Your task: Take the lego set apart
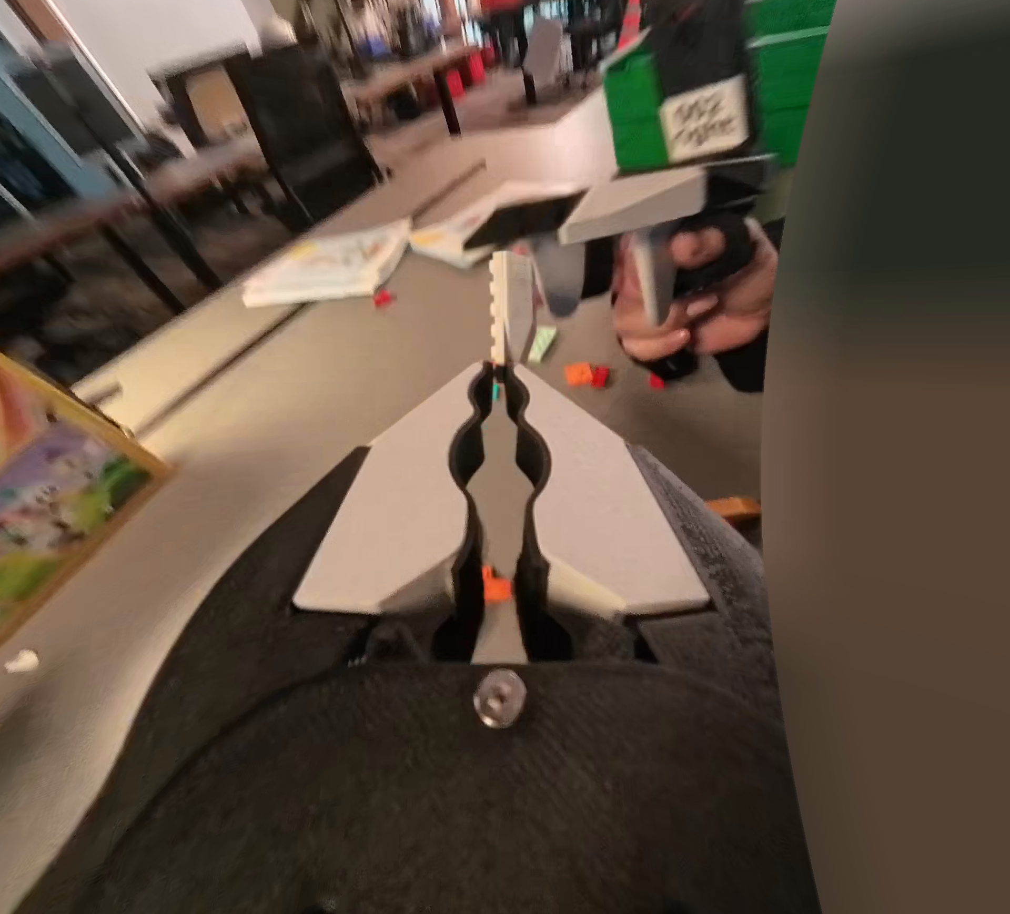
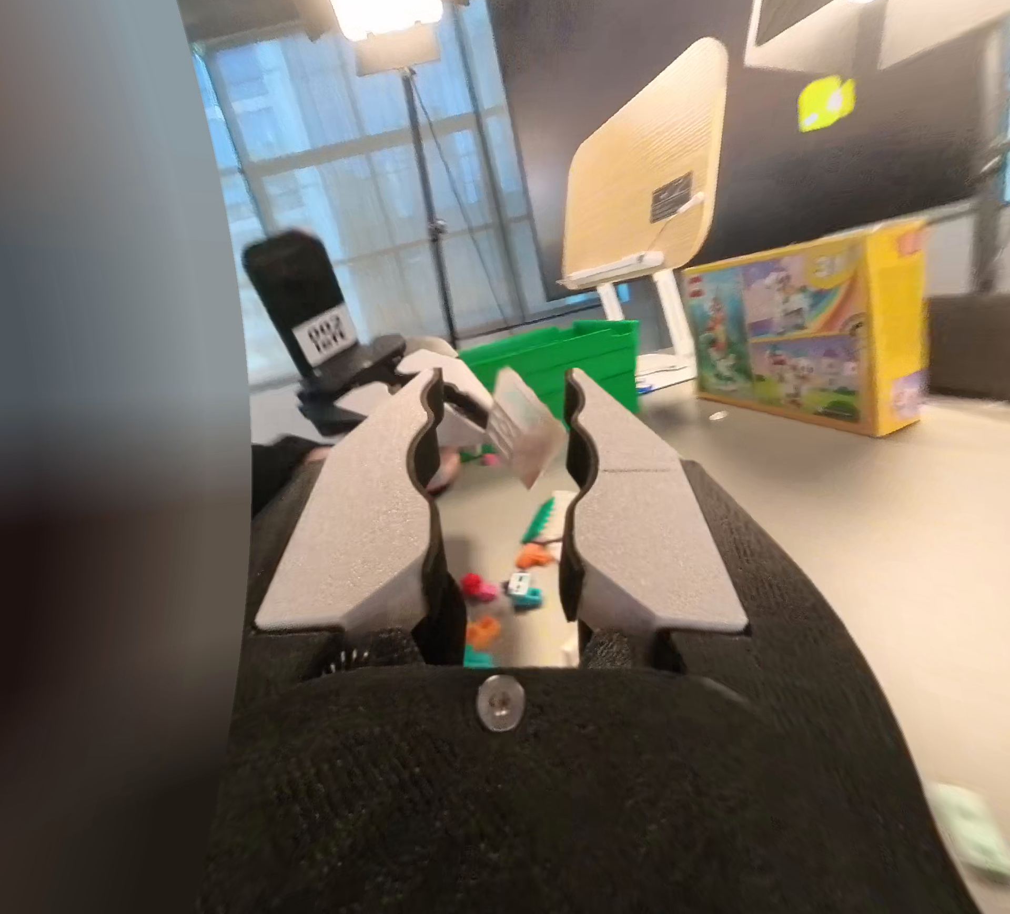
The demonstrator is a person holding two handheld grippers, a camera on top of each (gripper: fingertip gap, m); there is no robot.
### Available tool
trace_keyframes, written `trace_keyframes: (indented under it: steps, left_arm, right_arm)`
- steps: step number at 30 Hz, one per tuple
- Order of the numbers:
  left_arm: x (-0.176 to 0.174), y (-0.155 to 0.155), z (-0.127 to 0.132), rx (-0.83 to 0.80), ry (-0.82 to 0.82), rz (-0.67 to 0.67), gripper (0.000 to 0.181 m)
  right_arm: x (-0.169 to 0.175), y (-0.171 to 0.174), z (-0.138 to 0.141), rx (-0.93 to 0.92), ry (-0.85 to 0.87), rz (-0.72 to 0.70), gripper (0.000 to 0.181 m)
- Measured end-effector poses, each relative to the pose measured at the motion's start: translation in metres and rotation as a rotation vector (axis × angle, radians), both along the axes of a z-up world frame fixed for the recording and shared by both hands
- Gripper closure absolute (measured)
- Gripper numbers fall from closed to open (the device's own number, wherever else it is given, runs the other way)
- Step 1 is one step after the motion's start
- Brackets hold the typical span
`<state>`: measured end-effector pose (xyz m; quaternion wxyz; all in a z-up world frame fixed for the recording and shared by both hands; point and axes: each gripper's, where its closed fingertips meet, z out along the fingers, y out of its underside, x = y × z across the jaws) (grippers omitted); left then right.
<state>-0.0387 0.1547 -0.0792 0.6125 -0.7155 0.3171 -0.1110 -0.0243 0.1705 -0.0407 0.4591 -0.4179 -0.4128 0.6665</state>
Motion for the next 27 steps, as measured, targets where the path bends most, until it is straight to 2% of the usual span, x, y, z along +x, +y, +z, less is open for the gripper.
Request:
trace_keyframes:
  steps: [1,5,8,11,13,24,27]
  left_arm:
    - [-0.005,0.002,-0.008,-0.081,0.000,0.011,0.179]
    - [-0.023,0.003,-0.026,-0.296,0.006,0.058,0.179]
    - [-0.027,-0.002,-0.034,-0.395,0.065,0.072,0.179]
    - [-0.024,-0.011,-0.047,-0.480,0.143,0.069,0.179]
    - [-0.020,-0.013,-0.053,-0.495,0.191,0.059,0.179]
    - [-0.017,-0.003,-0.066,-0.415,0.396,0.096,0.180]
    - [-0.016,-0.002,-0.066,-0.417,0.373,0.103,0.180]
  right_arm:
    - [-0.001,-0.002,-0.003,0.134,-0.024,-0.070,0.137]
    - [-0.017,-0.016,-0.047,0.942,-0.243,-0.332,0.134]
    - [-0.023,-0.036,-0.065,1.194,-0.292,-0.325,0.133]
    - [-0.028,-0.026,-0.091,1.308,-0.455,-0.327,0.144]
    - [-0.030,-0.023,-0.097,1.318,-0.499,-0.326,0.148]
    - [-0.031,-0.023,-0.112,1.374,-0.562,-0.292,0.154]
    - [-0.030,-0.021,-0.112,1.430,-0.565,-0.315,0.158]
